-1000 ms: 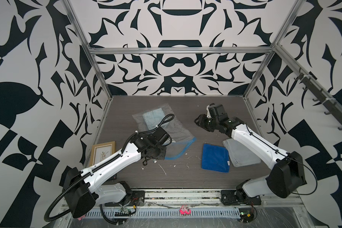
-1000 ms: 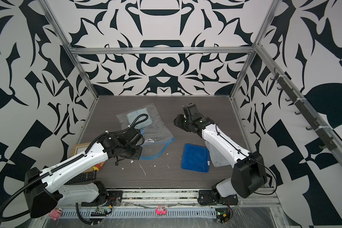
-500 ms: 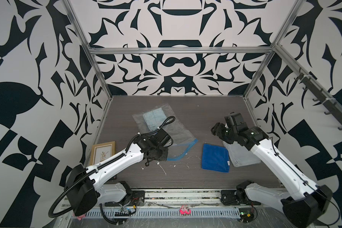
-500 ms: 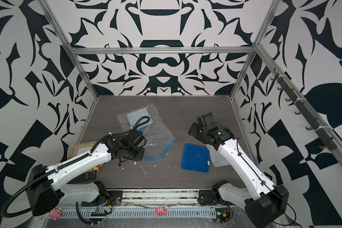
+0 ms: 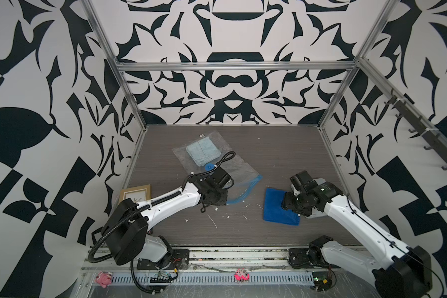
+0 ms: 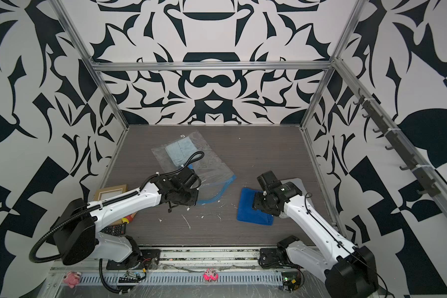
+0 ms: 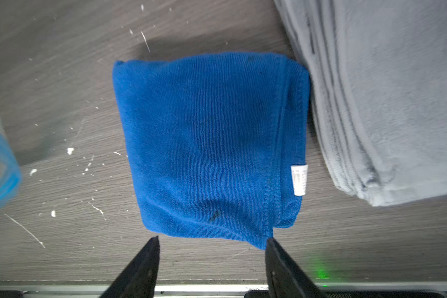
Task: Place the folded towel into the vacuum bag
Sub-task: Move the towel to the center of the board.
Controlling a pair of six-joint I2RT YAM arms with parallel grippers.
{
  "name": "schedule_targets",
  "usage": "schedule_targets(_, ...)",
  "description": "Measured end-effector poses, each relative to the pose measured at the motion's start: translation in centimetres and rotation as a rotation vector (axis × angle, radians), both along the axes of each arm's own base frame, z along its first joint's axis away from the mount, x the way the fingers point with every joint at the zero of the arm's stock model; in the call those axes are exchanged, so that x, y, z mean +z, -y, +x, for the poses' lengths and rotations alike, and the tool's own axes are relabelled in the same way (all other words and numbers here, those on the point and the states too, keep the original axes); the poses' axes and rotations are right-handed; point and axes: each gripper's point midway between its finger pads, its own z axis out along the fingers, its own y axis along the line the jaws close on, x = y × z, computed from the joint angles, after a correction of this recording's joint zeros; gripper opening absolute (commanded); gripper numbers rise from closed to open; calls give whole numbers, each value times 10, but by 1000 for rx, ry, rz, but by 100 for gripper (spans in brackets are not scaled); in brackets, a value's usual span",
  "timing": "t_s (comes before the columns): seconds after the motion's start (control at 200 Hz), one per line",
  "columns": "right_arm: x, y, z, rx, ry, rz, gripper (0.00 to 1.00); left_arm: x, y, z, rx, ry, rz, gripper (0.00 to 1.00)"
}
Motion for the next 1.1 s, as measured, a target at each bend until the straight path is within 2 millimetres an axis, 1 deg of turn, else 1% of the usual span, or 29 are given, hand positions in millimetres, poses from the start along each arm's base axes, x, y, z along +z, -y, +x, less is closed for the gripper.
schedule_targets(0.15, -24, -13, 5, 35, -49, 0, 66, 7, 3, 14, 24, 29, -30, 0)
schedule_targets(0.295, -45, -27, 17, 65, -54, 6, 67, 8, -6, 24, 58, 35, -32, 0)
schedule_targets(0.37, -55, -35, 20, 85, -61, 2, 67, 9, -11, 29, 76, 39, -34, 0)
schedule_targets(0.44, -62, -41, 21, 96, -66, -11, 67, 11, -16, 33, 88, 45, -36, 0)
schedule_targets(0.54, -64, -47, 24, 102, -71, -42, 67, 15, -21, 37, 99, 56, -41, 0)
schedule_targets(0.59, -64, -53, 27, 109, -70, -48, 67, 16, -22, 38, 103, 59, -42, 0)
schedule_targets(0.765, -58, -95, 50, 135, -16, 14, 71, 15, -25, 40, 105, 58, -41, 0)
schedule_targets(0.85, -53, -110, 60, 137, 10, 56, 74, 15, -24, 39, 98, 57, -41, 0)
schedule_targets(0.915, -48, -114, 63, 136, 24, 72, 77, 15, -24, 39, 94, 57, -42, 0)
schedule_targets(0.99, -39, -113, 64, 134, 43, 77, 81, 16, -24, 39, 88, 57, -42, 0)
schedule_targets(1.015, -34, -112, 64, 133, 54, 77, 82, 15, -24, 39, 87, 56, -42, 0)
schedule_targets(1.04, -29, -110, 64, 136, 66, 77, 86, 15, -24, 39, 86, 56, -42, 0)
schedule_targets(1.1, -12, -103, 63, 135, 107, 77, 90, 16, -24, 39, 83, 56, -44, 0)
